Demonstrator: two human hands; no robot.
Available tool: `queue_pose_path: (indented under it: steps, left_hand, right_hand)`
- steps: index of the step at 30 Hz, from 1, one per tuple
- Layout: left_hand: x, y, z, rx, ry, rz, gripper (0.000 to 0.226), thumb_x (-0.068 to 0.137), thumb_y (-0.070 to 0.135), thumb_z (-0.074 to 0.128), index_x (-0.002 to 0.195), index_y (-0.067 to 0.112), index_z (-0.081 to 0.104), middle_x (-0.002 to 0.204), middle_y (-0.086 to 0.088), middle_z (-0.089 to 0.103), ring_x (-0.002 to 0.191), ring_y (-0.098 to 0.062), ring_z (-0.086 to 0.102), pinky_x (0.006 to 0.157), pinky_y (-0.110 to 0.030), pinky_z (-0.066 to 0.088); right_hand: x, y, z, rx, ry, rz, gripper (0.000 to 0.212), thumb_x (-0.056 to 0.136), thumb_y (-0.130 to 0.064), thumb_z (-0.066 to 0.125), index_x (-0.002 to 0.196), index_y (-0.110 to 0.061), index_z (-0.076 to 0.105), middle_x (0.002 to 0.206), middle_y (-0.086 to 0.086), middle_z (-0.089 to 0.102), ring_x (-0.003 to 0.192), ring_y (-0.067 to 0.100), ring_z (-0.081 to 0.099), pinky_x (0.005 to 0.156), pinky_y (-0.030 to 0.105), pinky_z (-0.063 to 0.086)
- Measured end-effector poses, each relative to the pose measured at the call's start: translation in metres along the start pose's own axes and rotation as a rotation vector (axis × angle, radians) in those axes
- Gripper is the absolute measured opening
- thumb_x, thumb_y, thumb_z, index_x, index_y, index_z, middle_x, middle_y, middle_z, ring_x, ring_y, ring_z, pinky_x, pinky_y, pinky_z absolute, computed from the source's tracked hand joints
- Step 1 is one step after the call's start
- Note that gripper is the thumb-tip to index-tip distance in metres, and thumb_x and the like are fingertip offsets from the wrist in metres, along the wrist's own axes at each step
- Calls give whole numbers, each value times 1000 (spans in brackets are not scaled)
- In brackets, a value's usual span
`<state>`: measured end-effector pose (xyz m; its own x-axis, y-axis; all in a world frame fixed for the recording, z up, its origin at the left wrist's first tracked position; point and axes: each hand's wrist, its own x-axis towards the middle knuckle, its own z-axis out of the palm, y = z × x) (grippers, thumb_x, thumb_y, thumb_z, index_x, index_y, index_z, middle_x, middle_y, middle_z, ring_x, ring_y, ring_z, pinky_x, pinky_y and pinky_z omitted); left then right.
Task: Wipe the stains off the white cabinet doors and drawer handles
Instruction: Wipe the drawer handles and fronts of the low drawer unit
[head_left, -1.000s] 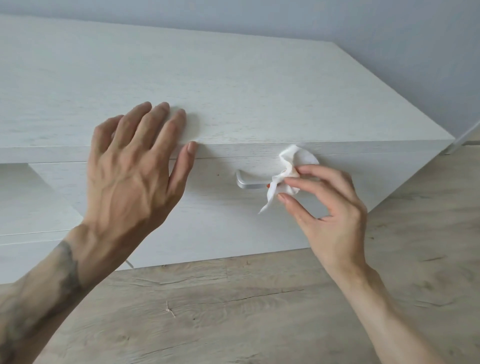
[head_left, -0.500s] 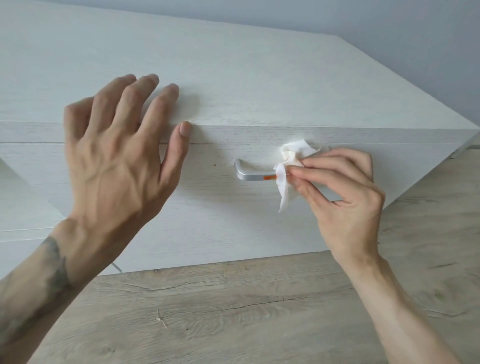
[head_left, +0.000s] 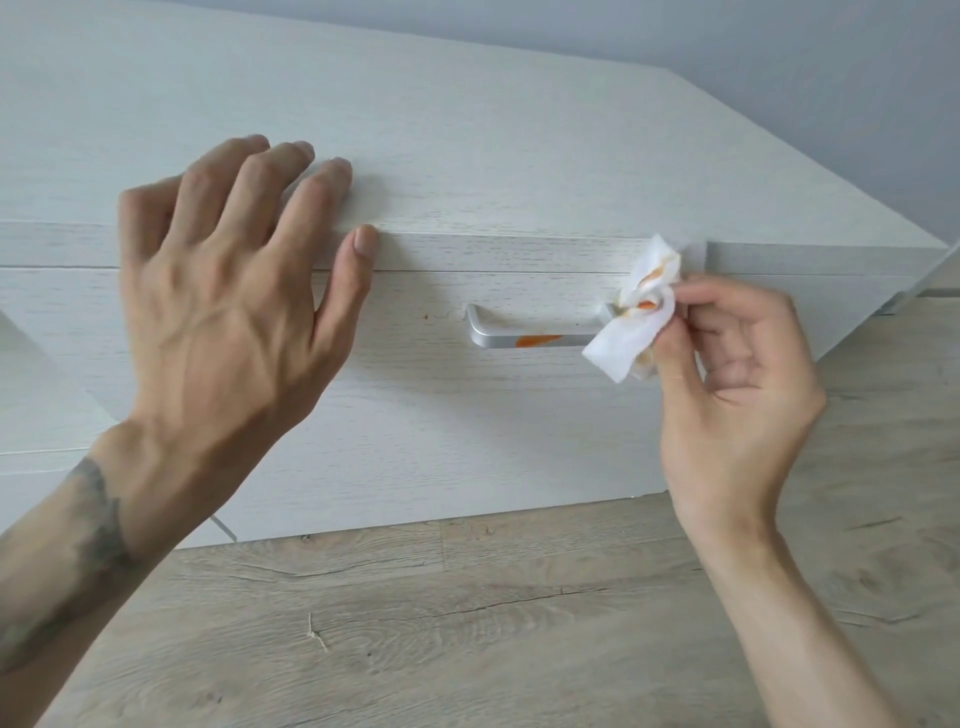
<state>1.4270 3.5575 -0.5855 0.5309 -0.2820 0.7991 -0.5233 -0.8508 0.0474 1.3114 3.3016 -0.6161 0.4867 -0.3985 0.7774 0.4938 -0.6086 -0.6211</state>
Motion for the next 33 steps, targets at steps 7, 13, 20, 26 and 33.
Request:
queue_pose_path:
  steps: [7, 13, 20, 26, 33]
  left_hand:
    - [0, -1, 0, 17, 7, 8, 47, 115, 45, 34, 143, 17, 58, 144, -4, 60, 143, -28, 47, 104, -49, 31]
    - [0, -1, 1, 28, 23, 12, 47, 115, 46, 33, 142, 17, 58, 143, -4, 60, 142, -29, 48, 102, -49, 30]
    - [0, -1, 2, 29, 30, 7, 47, 115, 46, 33, 141, 17, 58, 142, -5, 61, 142, -28, 48, 103, -48, 29]
    - [-2, 0, 5, 55, 49, 5, 48, 114, 46, 33, 141, 16, 59, 141, -5, 61, 139, -30, 49, 102, -48, 30]
    - [-3, -1, 12, 80, 83, -16, 47, 114, 46, 33, 137, 15, 60, 136, -8, 60, 126, -33, 49, 98, -47, 28]
  right_hand:
    - [-6, -3, 5, -196, -199, -102, 12, 96, -8, 78, 108, -12, 79, 110, 2, 69, 109, 25, 67, 96, 31, 52]
    - [-3, 10, 9, -247, -159, -200, 11, 90, -14, 86, 96, -5, 83, 102, 7, 76, 101, 26, 71, 90, 46, 55]
    - [4, 12, 22, -298, -271, -353, 17, 95, -18, 81, 110, -11, 81, 101, -1, 78, 95, 15, 71, 86, 46, 48]
    - [-3, 16, 23, -267, -221, -313, 14, 95, -10, 81, 108, -6, 82, 101, 6, 77, 97, 27, 71, 85, 51, 53]
    - [5, 14, 16, -281, -229, -340, 12, 96, -14, 80, 104, -6, 82, 98, 8, 75, 92, 27, 69, 84, 45, 52]
